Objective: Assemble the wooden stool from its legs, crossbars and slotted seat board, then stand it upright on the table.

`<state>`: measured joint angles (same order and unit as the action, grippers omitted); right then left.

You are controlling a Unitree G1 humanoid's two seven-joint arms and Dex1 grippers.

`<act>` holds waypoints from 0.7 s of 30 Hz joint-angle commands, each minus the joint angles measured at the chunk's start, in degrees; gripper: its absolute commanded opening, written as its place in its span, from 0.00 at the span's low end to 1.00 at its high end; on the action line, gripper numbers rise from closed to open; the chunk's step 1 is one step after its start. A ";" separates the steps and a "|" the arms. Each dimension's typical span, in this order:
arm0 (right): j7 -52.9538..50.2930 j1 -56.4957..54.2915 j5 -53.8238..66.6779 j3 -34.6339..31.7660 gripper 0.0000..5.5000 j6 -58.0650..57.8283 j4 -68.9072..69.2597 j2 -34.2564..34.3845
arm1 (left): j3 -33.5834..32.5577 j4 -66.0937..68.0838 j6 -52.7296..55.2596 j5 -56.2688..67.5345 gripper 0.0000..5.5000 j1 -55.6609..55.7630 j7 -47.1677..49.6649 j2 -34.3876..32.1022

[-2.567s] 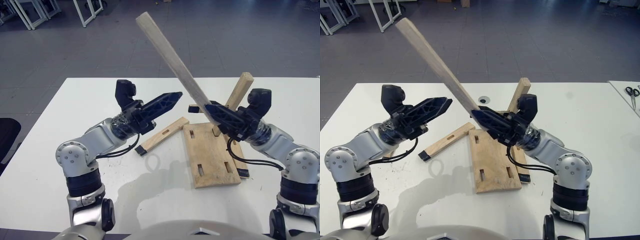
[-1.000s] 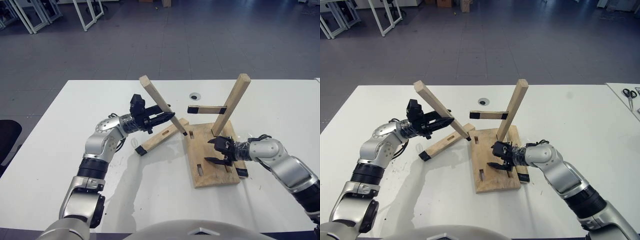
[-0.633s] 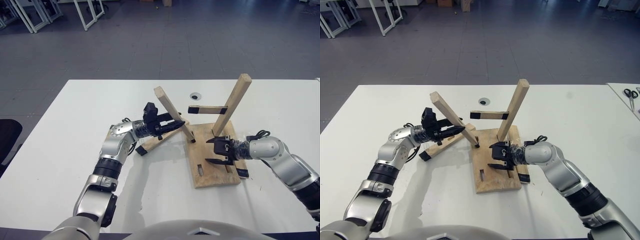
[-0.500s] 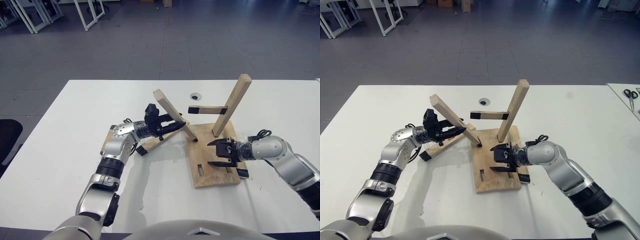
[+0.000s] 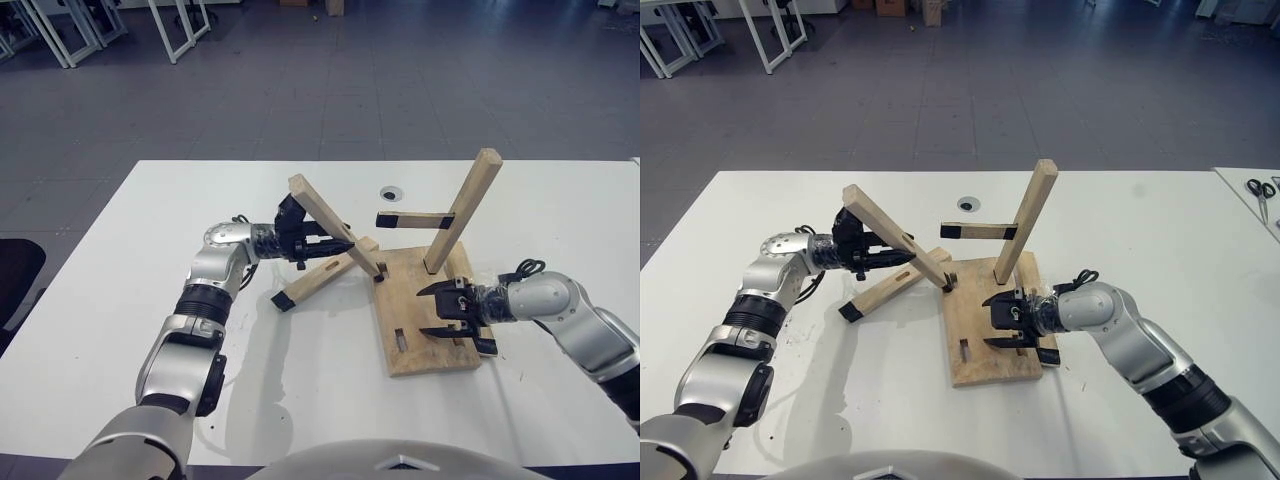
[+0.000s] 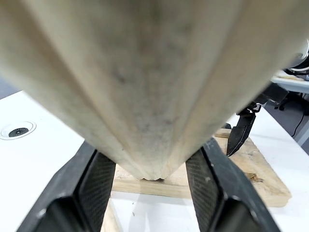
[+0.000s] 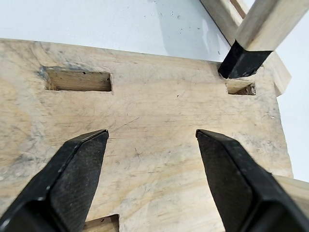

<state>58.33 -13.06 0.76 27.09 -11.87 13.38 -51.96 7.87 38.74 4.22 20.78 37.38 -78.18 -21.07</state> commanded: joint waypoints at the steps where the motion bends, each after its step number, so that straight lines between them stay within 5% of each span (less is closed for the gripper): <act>1: 2.09 6.95 -4.61 4.92 0.61 -3.05 -4.15 -1.03 | 2.50 2.54 0.00 -5.69 0.37 1.14 1.93 0.04; 16: 0.73 7.06 -4.66 5.34 0.61 -4.04 -3.83 0.57 | 14.18 10.26 0.75 -16.18 0.37 7.20 0.08 1.02; 21: 0.40 7.43 -4.67 5.34 0.61 -4.01 -3.86 0.72 | 14.30 14.43 9.33 -14.02 0.37 8.77 -0.63 0.97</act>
<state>57.48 -12.67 0.77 26.93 -11.88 13.49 -51.48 17.60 48.03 7.59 14.05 51.42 -78.04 -19.12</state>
